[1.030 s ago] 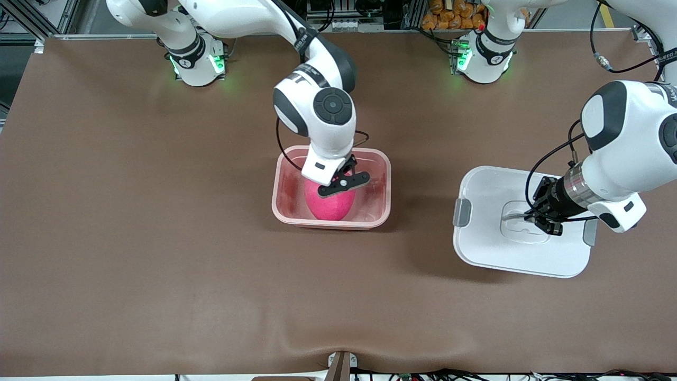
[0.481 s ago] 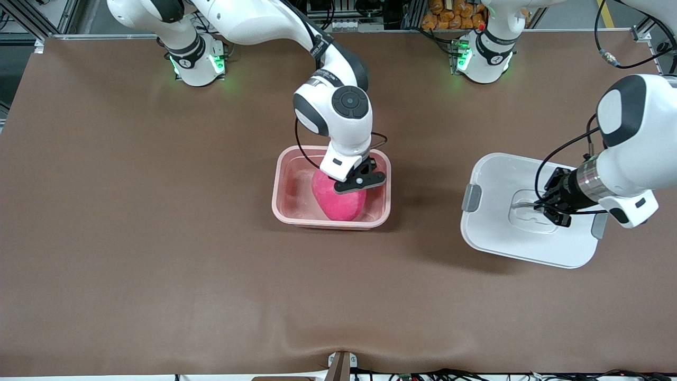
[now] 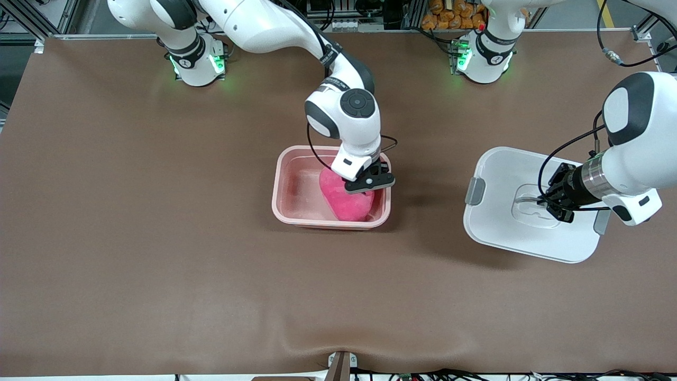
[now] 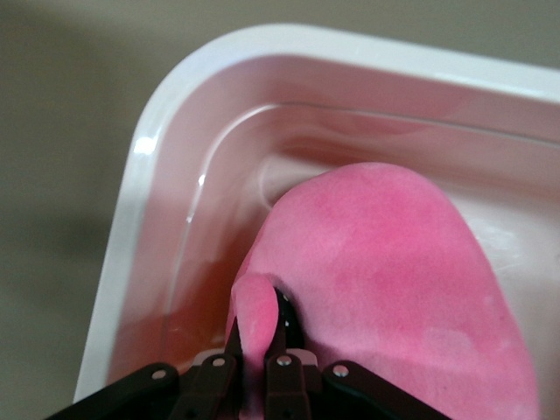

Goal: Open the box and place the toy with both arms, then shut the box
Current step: 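Open the right gripper to release the toy and raise it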

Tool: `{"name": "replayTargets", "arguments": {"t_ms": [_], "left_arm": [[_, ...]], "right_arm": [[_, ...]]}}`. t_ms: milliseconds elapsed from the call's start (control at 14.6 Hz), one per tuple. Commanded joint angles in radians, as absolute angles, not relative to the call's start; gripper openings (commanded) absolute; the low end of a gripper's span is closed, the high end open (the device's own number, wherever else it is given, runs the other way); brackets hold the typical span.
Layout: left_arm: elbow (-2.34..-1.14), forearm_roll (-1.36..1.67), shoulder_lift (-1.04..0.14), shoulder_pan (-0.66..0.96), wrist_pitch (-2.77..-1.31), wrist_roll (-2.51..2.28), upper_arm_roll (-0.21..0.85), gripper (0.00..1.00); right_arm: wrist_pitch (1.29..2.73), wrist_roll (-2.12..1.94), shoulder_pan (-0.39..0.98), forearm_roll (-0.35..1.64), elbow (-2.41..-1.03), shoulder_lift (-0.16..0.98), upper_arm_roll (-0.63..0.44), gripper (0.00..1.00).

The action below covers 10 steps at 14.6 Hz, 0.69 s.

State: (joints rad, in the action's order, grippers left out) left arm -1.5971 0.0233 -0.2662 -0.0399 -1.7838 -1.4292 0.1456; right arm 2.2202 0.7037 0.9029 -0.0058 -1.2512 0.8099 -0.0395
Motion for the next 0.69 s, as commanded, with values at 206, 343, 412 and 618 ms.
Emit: {"name": "replayTargets", "arguments": {"t_ms": [206, 343, 412, 618], "left_arm": [[-1.601, 0.075, -0.218, -0.060, -1.746, -1.396, 0.150, 0.00], [-1.601, 0.075, -0.218, -0.060, -1.746, -1.396, 0.150, 0.00], [-1.601, 0.075, -0.218, -0.058, -1.746, -1.397, 0.150, 0.00], [-1.598, 0.075, -0.218, -0.058, -1.746, -1.399, 0.150, 0.00]], "right_arm": [[2.244, 0.739, 0.940, -0.075, -1.230, 0.877, -0.055, 0.01], [2.243, 0.736, 0.939, -0.084, -1.229, 0.874, -0.055, 0.60], [2.243, 0.736, 0.939, -0.086, -1.227, 0.873, -0.057, 1.00], [2.232, 0.732, 0.933, -0.089, -1.227, 0.861, -0.058, 1.00]]}}
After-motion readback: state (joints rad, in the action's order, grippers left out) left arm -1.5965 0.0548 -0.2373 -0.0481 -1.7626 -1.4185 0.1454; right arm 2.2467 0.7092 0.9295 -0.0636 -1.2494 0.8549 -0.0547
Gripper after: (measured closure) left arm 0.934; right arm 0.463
